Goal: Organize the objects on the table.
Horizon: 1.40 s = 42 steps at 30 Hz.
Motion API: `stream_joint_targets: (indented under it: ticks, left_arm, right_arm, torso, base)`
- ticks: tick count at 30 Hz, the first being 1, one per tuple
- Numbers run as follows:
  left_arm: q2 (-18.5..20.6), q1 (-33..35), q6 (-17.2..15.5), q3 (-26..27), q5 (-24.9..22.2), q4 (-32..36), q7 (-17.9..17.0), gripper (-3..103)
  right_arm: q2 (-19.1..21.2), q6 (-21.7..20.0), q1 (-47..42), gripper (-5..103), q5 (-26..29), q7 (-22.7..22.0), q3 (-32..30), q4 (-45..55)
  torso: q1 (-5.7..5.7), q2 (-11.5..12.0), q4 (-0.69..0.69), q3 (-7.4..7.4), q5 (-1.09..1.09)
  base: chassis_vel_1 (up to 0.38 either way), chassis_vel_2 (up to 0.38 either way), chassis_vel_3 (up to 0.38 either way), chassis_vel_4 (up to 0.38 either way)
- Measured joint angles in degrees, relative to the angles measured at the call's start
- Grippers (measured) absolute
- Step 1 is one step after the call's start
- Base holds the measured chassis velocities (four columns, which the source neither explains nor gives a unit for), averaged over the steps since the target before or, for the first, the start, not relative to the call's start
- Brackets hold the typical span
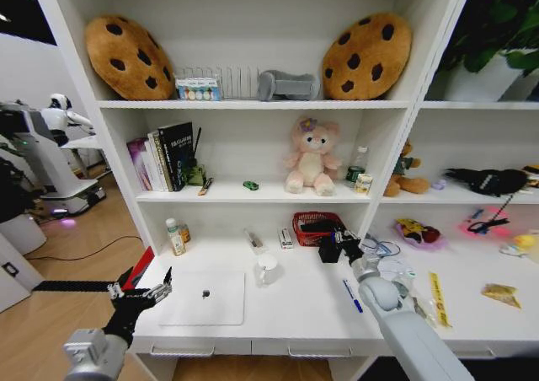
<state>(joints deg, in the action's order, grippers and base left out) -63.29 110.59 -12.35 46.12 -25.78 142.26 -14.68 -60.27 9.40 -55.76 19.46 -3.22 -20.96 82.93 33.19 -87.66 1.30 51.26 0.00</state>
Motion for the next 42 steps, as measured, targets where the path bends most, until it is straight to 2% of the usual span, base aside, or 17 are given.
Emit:
stream_joint_targets:
  ticks: [10,15,22,24,25,27,32,35,36,38,39,42]
  left_arm:
    - [0.0,0.0,0.0,0.0,0.0,0.0,0.0,100]
    - [0.0,0.0,0.0,0.0,0.0,0.0,0.0,100]
    - [0.0,0.0,0.0,0.0,0.0,0.0,0.0,100]
    - [0.0,0.0,0.0,0.0,0.0,0.0,0.0,100]
    - [0.0,0.0,0.0,0.0,0.0,0.0,0.0,100]
    - [0.0,0.0,0.0,0.0,0.0,0.0,0.0,100]
    - [0.0,0.0,0.0,0.0,0.0,0.0,0.0,100]
    - [0.0,0.0,0.0,0.0,0.0,0.0,0.0,100]
    - [0.0,0.0,0.0,0.0,0.0,0.0,0.0,100]
    - [0.0,0.0,0.0,0.0,0.0,0.0,0.0,100]
    - [0.0,0.0,0.0,0.0,0.0,0.0,0.0,100]
    - [0.0,0.0,0.0,0.0,0.0,0.0,0.0,100]
  right_arm:
    - [-1.5,1.3,5.4,12,-0.9,-0.1,1.8,-4.8]
    - [-2.8,4.1,9.2,12,-3.1,-0.8,2.9,-9.9]
    - [-4.0,5.7,11.4,12,-4.0,-1.5,4.2,-13.2]
    - [-4.5,6.5,12.5,21,-4.5,-1.6,4.6,-14.8]
    - [-4.5,6.5,12.5,21,-4.5,-1.6,4.6,-14.8]
    - [-4.8,6.7,13.4,32,-4.6,-1.5,4.7,-15.9]
    - [-4.8,6.2,13.7,43,-3.7,-1.4,4.8,-16.1]
    - [-4.3,5.6,13.2,59,-2.6,-1.3,4.8,-15.0]
    - [-4.3,5.6,13.2,59,-2.6,-1.3,4.8,-15.0]
    - [-2.9,4.7,11.1,70,-1.0,-1.1,4.5,-11.8]
    - [-2.9,4.7,11.1,70,-1.0,-1.1,4.5,-11.8]
    - [-0.7,2.7,6.9,80,2.5,-0.8,3.9,-5.8]
  torso:
    - [0.00,0.0,0.00,-0.01,-0.01]
    - [0.00,0.0,-0.01,0.00,0.00]
    - [0.00,0.0,0.00,-0.01,0.00]
    - [0.00,0.0,-0.01,0.00,0.00]
    - [0.00,0.0,-0.01,0.00,0.00]
    - [0.00,0.0,0.00,0.00,-0.01]
    - [0.00,0.0,-0.01,0.00,0.00]
    - [0.00,0.0,-0.01,-0.01,0.00]
    - [0.00,0.0,-0.01,-0.01,0.00]
    - [0.00,0.0,-0.01,0.00,0.01]
    - [0.00,0.0,-0.01,0.00,0.01]
    - [0.00,0.0,0.00,-0.01,-0.01]
  base:
    - [0.000,0.000,0.000,0.000]
    - [0.000,0.000,0.000,0.000]
    - [0.000,0.000,0.000,0.000]
    - [0.000,0.000,0.000,0.000]
    - [0.000,0.000,0.000,0.000]
    - [0.000,0.000,0.000,0.000]
    - [0.000,0.000,0.000,0.000]
    - [0.000,0.000,0.000,0.000]
    - [0.000,0.000,0.000,0.000]
    - [0.000,0.000,0.000,0.000]
    - [0.000,0.000,0.000,0.000]
    - [0.000,0.000,0.000,0.000]
